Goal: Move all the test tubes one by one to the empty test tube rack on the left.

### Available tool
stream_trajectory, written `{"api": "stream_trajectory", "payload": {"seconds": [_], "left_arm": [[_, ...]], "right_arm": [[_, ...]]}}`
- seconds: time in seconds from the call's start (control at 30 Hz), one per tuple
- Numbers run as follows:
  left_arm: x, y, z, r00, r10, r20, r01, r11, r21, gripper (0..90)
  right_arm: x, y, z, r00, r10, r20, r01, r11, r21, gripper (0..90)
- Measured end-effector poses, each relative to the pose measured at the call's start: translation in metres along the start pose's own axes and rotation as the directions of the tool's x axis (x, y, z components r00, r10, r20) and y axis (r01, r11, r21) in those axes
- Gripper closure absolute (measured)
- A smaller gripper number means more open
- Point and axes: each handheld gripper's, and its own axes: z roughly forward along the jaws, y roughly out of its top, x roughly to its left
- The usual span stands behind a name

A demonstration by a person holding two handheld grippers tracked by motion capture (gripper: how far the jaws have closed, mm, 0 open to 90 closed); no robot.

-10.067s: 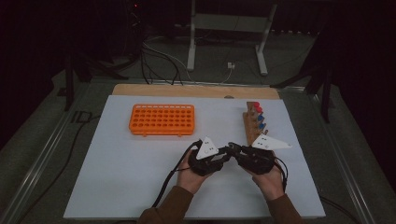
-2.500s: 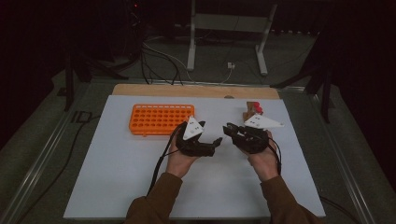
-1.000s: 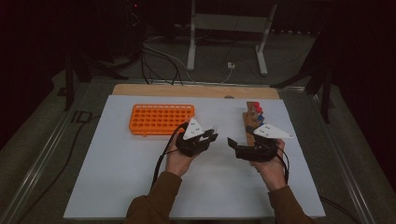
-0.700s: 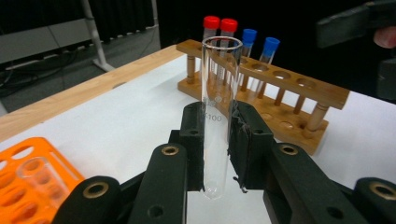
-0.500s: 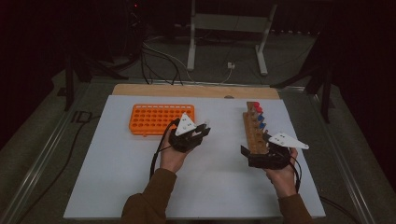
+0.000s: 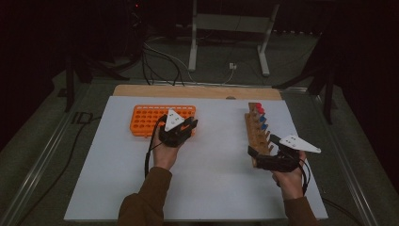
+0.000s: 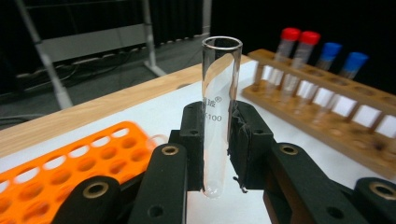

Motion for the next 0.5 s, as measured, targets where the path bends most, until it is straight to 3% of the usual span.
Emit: {"api": "stream_trajectory", "payload": {"seconds": [0.27,0.5], "left_arm": [[0.017,-0.004,0.001,0.9955,-0.031,-0.090,0.030,0.9995,-0.005,76.7],[0.029,-0.011,0.010,0.9875,-0.083,-0.134,0.084,0.9965,-0.003,76.9]], "right_arm": [[-0.001,0.002,-0.004,0.9996,0.021,-0.019,-0.021,1.000,-0.019,0.1],[0.002,0.004,-0.004,0.9990,0.022,-0.039,-0.024,0.999,-0.031,0.1]]}}
